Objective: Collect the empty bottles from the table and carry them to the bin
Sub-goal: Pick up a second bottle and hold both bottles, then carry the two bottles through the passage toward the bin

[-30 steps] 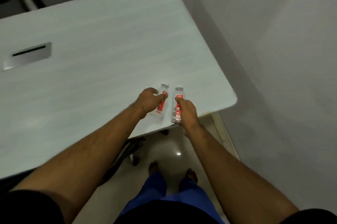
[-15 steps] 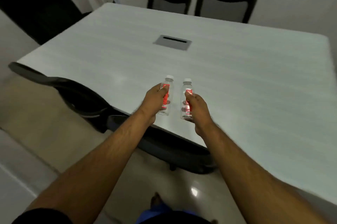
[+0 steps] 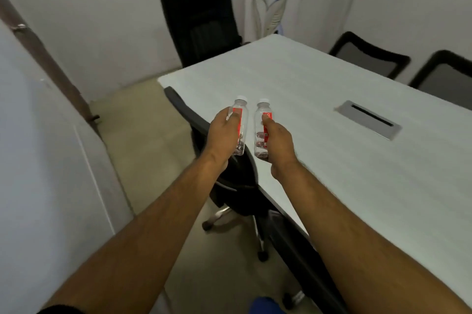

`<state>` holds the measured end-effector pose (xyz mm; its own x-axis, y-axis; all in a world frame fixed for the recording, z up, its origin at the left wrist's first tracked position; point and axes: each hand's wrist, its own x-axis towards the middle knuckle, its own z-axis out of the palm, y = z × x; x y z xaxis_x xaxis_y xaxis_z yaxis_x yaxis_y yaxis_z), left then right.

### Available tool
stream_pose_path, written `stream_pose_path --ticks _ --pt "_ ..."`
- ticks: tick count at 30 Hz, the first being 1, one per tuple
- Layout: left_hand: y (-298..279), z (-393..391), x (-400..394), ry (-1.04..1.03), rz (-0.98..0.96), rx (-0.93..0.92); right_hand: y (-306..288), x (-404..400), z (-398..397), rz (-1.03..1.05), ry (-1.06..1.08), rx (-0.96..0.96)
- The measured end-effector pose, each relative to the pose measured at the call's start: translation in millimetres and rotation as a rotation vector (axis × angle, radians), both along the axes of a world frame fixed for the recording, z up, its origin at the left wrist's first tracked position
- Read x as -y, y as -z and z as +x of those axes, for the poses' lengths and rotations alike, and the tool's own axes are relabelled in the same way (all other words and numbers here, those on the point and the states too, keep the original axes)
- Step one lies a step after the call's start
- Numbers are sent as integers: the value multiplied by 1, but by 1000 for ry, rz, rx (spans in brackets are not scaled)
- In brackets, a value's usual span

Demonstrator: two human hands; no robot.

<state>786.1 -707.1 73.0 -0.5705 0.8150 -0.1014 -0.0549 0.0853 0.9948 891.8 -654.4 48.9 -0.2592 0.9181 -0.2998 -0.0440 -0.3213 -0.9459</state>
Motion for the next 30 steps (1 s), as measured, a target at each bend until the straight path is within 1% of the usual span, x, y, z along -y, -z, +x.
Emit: stream_pose_path --ticks 3,9,14,20,23,27,30 --pt "-1 -60 -7 -98 18 17 -7 -15 -66 36 -82 -13" --pt "-8 -169 -31 -216 59 27 -13 -63 -183 98 -203 3" --pt "-12 -257 -69 -266 17 18 -15 -119 -285 69 -287 61" --pt "-13 -366 -106 -347 -17 2 -13 -157 -403 97 -379 51" --pt "-1 -431 -126 -353 -52 -13 -5 -178 -457 127 -404 55" --pt "25 -525 -167 -340 -65 29 20 -219 -534 125 -416 56" --pt "46 -604 -206 -330 -68 79 40 -255 -605 106 -365 44"
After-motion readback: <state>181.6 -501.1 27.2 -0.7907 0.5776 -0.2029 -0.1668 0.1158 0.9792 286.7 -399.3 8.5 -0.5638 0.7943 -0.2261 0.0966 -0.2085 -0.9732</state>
